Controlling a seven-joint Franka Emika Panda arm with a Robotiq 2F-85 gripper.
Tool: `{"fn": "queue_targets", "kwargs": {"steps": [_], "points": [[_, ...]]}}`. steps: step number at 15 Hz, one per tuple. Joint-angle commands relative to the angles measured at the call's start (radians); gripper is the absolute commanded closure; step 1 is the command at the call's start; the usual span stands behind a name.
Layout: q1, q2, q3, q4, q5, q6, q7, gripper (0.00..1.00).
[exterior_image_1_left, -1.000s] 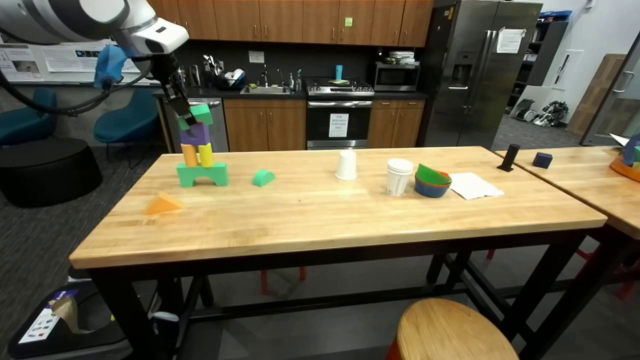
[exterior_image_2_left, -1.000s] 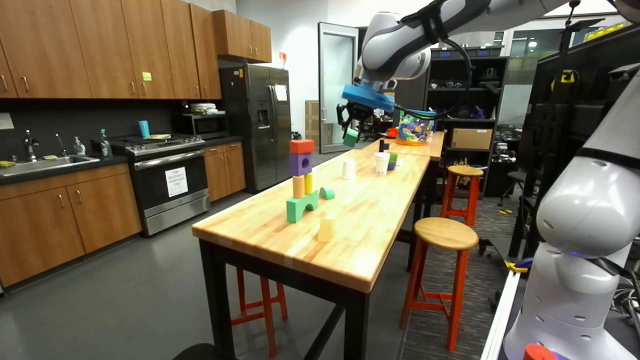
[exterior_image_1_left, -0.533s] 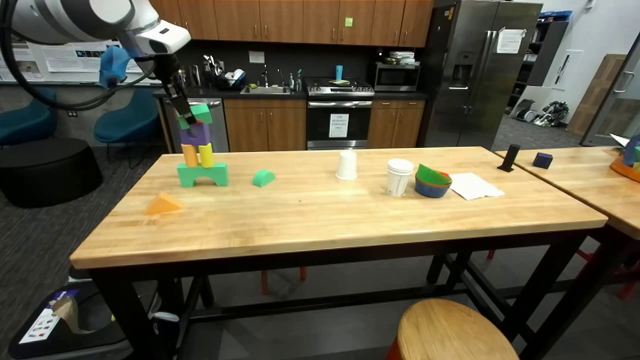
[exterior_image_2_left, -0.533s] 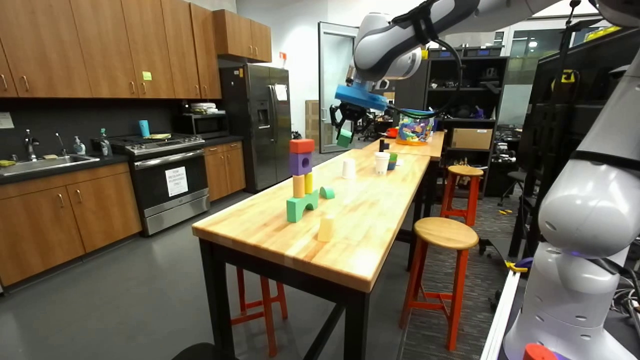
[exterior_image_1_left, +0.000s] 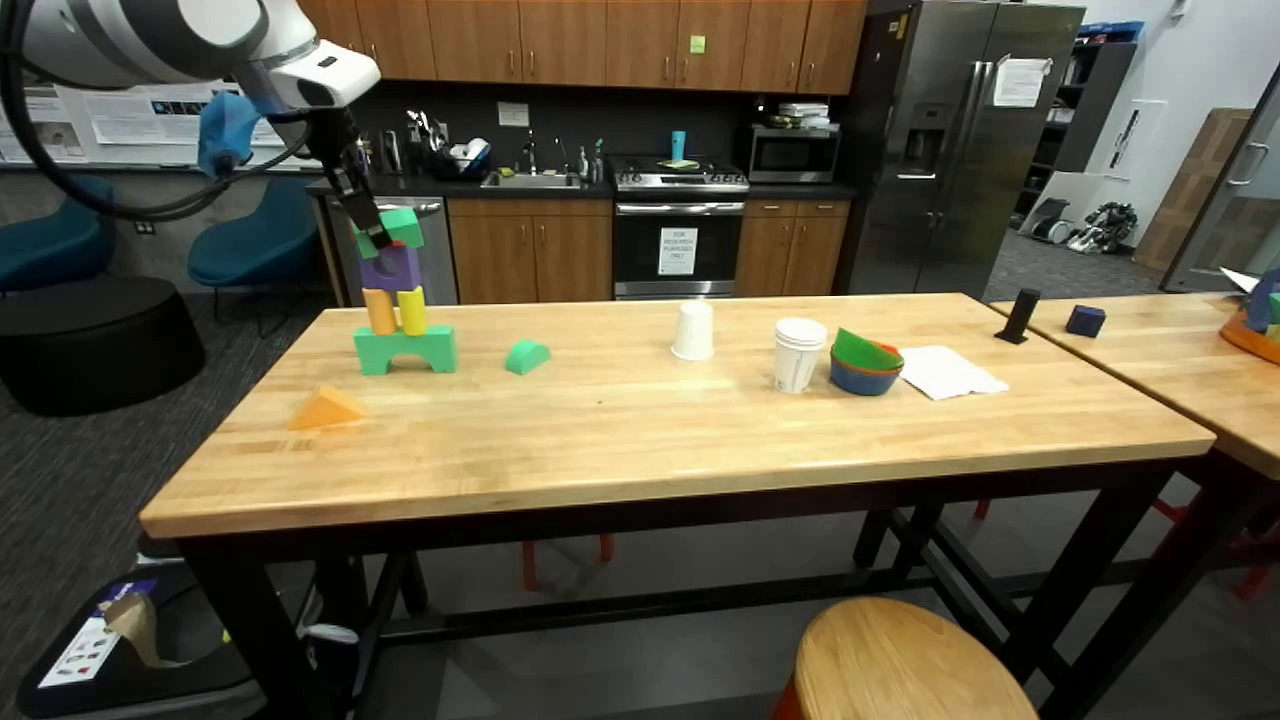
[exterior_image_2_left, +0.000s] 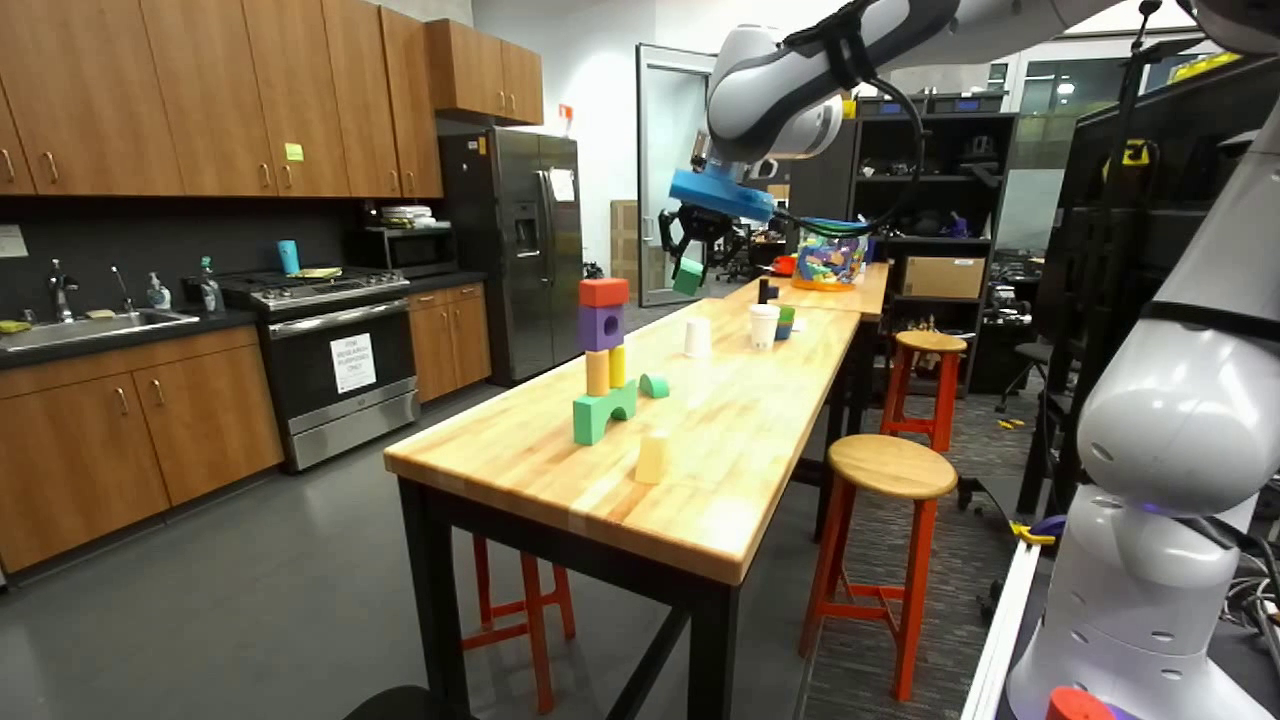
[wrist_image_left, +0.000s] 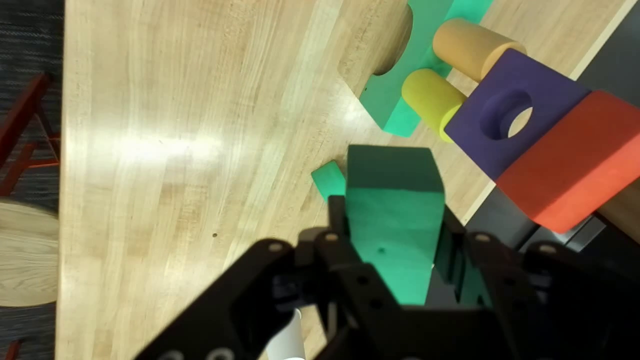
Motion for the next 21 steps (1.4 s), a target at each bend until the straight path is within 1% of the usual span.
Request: {"fn": "queue_targets", "kwargs": {"steps": [1, 6, 7, 12, 21], "points": [[0.013, 0.001, -0.012, 0.002, -0.003, -0.002, 0.001, 0.59], [0.013, 0.0, -0.012, 0.002, -0.003, -0.002, 0.001, 0.59], [0.013, 0.0, -0.012, 0.002, -0.003, -0.002, 0.001, 0.84], [0.022, 0.009, -0.017, 0.008, 0.011, -0.014, -0.023, 0.84], [0.02, 0.028, -0.018, 0.019, 0.001, -0.011, -0.002, 0.84]]}}
